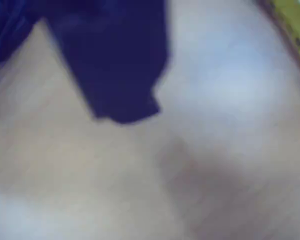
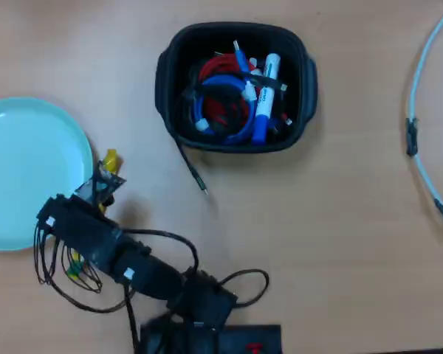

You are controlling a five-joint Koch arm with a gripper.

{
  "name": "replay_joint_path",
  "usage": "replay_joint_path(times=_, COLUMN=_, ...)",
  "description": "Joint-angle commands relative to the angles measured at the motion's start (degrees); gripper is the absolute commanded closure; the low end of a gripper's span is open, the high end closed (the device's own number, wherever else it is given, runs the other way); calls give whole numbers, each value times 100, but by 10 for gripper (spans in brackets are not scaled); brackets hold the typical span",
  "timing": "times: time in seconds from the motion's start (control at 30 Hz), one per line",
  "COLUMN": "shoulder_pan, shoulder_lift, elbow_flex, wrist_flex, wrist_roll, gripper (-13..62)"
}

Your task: Pick up the yellow instant coffee stick, then put it in the black bowl

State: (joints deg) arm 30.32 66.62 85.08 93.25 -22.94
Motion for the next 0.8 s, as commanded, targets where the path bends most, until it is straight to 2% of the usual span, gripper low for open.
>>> replay_joint_path(times=0.0, shoulder_pan=-79, shoulder_lift=-79, elbow_flex=-694, wrist_flex=396, wrist_roll=-35, gripper=-70)
replay_joint_path(times=0.53, shoulder_pan=-167, shoulder_lift=-360, elbow_flex=-1037, wrist_flex=404, wrist_roll=-18, gripper=-69)
replay_joint_path(times=0.77, shoulder_pan=-246, shoulder_lift=-431, elbow_flex=-1072, wrist_flex=378, wrist_roll=-35, gripper=-3)
